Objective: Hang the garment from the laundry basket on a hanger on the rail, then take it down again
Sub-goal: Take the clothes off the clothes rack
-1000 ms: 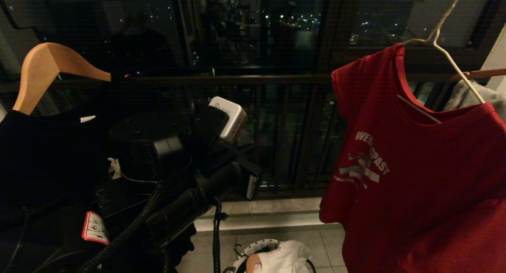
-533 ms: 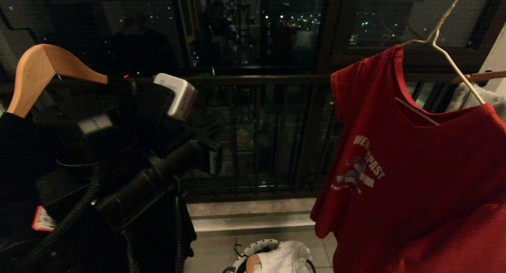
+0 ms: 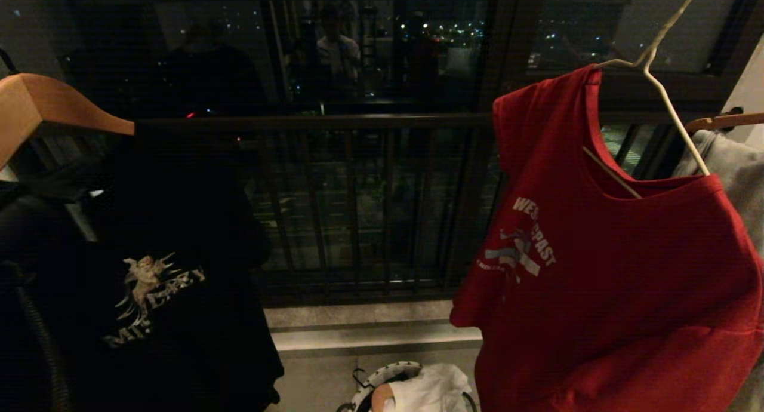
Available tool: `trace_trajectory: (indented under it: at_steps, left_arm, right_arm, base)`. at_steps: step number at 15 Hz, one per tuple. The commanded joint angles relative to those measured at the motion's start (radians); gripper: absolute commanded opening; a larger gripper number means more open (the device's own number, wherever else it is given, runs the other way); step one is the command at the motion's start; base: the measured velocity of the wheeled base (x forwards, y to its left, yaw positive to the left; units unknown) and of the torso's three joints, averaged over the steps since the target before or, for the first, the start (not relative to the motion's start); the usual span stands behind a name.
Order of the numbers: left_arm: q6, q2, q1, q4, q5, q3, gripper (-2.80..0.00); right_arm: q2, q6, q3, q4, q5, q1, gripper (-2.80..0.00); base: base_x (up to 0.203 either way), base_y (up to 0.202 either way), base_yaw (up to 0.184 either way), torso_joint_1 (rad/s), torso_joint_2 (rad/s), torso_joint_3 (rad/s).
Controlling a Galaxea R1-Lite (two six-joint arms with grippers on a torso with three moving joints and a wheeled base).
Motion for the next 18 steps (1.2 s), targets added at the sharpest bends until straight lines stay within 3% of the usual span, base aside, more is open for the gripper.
trace_trajectory:
  at_steps: [1, 3, 7, 8, 13, 18]
  left_arm:
    - [-0.009, -0.247, 0.086, 0.067, -0.026, 0.04, -2.8]
    - [-0.029, -0.461, 0.108, 0.246, -0.074, 0.059, -2.8]
    - [-0.092, -0.829, 0.121, 0.728, -0.203, 0.071, -2.8]
    - [-0.102, -0.88, 0.119, 0.79, -0.222, 0.096, -2.8]
    - [-0.11, -1.002, 0.102, 0.843, -0.247, 0.309, -2.8]
    - [-0.101, -1.112, 0.102, 0.846, -0.248, 0.438, -2.8]
  right_arm:
    - [-0.05, 0.0, 0.002, 0.01, 0.008, 0.008, -2.8]
    - [-0.087, -0.012, -0.023, 0.109, 0.016, 0.042, -2.8]
    - [-0.13, -0.04, -0.051, 0.242, 0.006, 0.14, -2.8]
    - [-0.152, -0.04, -0.043, 0.267, 0.004, 0.162, -2.8]
    - [-0.341, -0.074, 0.093, 0.289, -0.018, 0.201, -2.8]
    - [-0.482, -0.079, 0.226, 0.286, -0.052, 0.236, -2.8]
  base:
    - [0.0, 0.0, 0.0, 0.0, 0.0, 0.0]
    - [0.0, 0.0, 0.0, 0.0, 0.0, 0.0]
    - [0.0, 0.0, 0.0, 0.0, 0.0, 0.0]
    - [0.0, 0.0, 0.0, 0.0, 0.0, 0.0]
    - [0.0, 0.0, 0.0, 0.0, 0.0, 0.0]
    - [0.0, 0.0, 0.0, 0.0, 0.0, 0.0]
